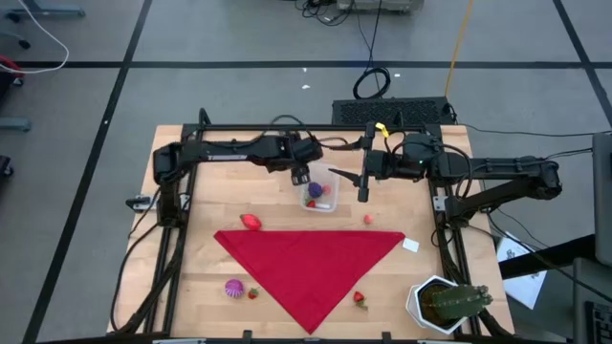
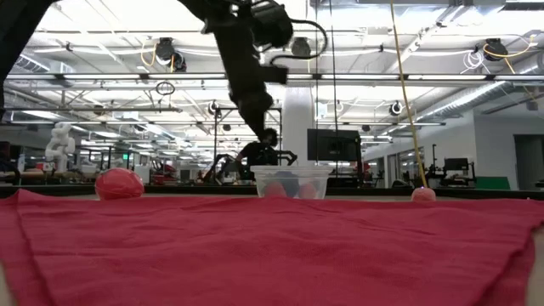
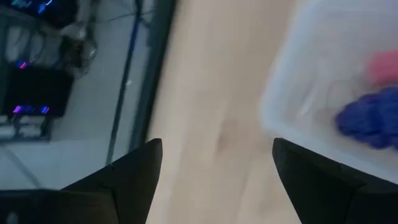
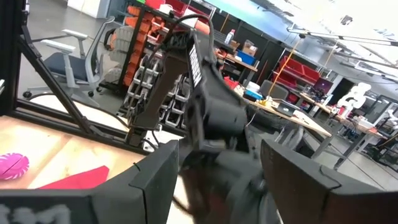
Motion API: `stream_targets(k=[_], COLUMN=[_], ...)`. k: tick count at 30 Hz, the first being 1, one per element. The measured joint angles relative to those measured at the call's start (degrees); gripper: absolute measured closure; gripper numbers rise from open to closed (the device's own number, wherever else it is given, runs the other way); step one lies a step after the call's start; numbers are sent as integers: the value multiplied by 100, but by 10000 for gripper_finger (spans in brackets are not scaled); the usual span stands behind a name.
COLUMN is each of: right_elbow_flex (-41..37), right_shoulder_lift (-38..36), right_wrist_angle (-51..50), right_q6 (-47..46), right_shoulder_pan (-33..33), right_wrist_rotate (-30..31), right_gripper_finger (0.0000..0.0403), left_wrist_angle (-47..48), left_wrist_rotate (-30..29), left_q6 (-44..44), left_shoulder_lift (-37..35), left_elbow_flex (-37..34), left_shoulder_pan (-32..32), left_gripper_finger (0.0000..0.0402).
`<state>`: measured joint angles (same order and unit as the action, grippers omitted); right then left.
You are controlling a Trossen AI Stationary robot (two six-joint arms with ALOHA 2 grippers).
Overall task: Pick and placing Produce into tupperware
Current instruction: Put the red and green dragon fruit into the transparent bin
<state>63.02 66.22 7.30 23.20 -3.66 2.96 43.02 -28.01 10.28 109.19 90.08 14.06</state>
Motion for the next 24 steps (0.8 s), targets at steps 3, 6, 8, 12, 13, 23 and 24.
stream_targets(k=[3, 6, 8, 12, 13, 23, 24], right_elbow_flex=[0, 0, 2, 6, 4, -4, -4], right_shoulder_lift=[0, -70, -177, -373, -390, 205, 244], right_wrist_angle=[5, -17, -68, -527, -645, -919, -927], right_q6=[7, 15, 15, -163, -266, -711, -708], right_shoulder_pan=[0, 0, -3, 0, 0, 223, 242], right_wrist_rotate=[0, 0, 0, 0, -3, -769, -767], right_gripper_finger=[183, 183, 183, 183, 183, 183, 183], left_wrist_angle=[732, 1406, 1546, 1481, 1390, 920, 853], left_wrist_rotate=[-26, 86, 94, 99, 99, 621, 744], left_q6=[-387, -820, -1083, -1511, -1645, -2603, -2611], left_shoulder_lift=[-334, -706, -1048, -1961, -2206, -4323, -4456], left_elbow_flex=[0, -127, -416, -1410, -1681, -3626, -3783], left_shoulder_pan=[142, 288, 347, 398, 397, 77, -4], left_gripper_finger=[91, 91, 91, 91, 91, 91, 92])
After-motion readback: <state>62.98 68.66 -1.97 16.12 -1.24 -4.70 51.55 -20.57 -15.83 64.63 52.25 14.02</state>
